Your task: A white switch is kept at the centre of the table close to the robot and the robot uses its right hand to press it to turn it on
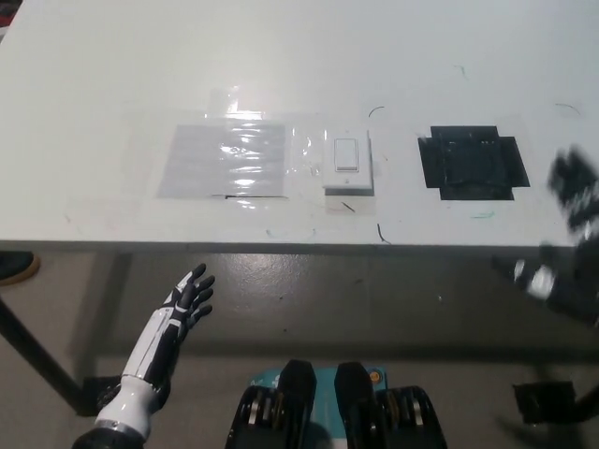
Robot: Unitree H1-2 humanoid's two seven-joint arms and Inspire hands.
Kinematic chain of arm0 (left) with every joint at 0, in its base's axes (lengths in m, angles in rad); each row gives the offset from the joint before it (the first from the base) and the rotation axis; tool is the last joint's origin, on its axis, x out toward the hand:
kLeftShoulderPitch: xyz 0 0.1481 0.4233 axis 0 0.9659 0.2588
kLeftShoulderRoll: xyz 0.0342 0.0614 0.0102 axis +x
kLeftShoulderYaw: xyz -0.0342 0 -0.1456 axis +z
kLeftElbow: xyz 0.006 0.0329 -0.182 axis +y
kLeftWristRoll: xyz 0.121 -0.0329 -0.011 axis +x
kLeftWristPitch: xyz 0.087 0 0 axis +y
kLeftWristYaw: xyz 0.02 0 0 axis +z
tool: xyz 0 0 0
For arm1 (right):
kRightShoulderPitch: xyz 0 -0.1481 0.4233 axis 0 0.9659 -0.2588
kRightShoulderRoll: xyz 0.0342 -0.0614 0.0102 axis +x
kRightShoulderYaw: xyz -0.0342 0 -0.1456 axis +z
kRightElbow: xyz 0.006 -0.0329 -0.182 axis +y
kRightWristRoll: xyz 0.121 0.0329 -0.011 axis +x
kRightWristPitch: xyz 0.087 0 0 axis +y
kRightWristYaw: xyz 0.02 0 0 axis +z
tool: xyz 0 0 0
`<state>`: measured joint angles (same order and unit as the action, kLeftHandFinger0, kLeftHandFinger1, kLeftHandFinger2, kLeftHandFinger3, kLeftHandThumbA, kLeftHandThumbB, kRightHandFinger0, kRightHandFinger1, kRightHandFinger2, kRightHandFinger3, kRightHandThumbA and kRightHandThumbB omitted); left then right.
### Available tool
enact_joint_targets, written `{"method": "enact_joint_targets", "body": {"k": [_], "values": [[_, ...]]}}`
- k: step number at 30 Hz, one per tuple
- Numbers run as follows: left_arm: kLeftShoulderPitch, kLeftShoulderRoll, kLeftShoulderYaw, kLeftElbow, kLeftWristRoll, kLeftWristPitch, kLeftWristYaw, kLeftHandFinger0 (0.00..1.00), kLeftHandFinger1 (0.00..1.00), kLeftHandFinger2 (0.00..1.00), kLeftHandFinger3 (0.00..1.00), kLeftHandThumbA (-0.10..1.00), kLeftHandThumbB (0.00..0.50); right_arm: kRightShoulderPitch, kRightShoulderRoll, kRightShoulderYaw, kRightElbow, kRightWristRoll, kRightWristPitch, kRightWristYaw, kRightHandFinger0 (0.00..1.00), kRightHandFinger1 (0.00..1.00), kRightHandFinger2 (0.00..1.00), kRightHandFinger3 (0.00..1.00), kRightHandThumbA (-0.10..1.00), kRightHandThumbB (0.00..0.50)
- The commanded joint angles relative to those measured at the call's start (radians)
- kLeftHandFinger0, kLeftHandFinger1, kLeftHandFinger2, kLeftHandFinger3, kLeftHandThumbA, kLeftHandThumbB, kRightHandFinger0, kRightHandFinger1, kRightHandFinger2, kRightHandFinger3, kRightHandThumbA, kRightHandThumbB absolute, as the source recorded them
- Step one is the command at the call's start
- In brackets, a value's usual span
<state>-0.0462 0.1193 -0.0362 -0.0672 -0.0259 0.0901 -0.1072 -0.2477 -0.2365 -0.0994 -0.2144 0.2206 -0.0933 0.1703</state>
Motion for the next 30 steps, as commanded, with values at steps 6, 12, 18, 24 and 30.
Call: {"method": "enact_joint_targets", "body": {"k": [6,12,18,24,30], "values": [[0.001,0.008,0.006,-0.03,-0.016,-0.017,-0.015,1.0,1.0,1.0,1.0,0.97,0.0,-0.525,-0.161,0.214,0.106,-0.042,0.348,0.204,1.0,1.0,1.0,1.0,1.0,0.212],[0.002,0.012,0.004,-0.029,-0.009,-0.019,-0.014,1.0,1.0,1.0,1.0,1.0,0.0,-0.696,-0.165,0.363,0.285,-0.143,0.378,0.272,1.0,1.0,1.0,1.0,1.0,0.251],[-0.003,0.011,0.008,-0.025,-0.026,-0.013,-0.019,1.0,1.0,1.0,1.0,0.99,0.0,-0.798,-0.146,0.514,0.466,-0.215,0.376,0.334,1.0,1.0,1.0,1.0,1.0,0.244],[-0.001,0.011,0.005,-0.03,-0.018,-0.01,-0.013,1.0,1.0,1.0,1.0,1.0,0.0,-0.825,-0.122,0.588,0.596,-0.261,0.336,0.357,1.0,1.0,1.0,1.0,1.0,0.228],[-0.006,0.014,0.005,-0.035,-0.022,-0.004,-0.016,1.0,1.0,1.0,1.0,1.0,0.0,-0.832,-0.113,0.643,0.708,-0.354,0.282,0.348,1.0,1.0,1.0,1.0,1.0,0.233]]}}
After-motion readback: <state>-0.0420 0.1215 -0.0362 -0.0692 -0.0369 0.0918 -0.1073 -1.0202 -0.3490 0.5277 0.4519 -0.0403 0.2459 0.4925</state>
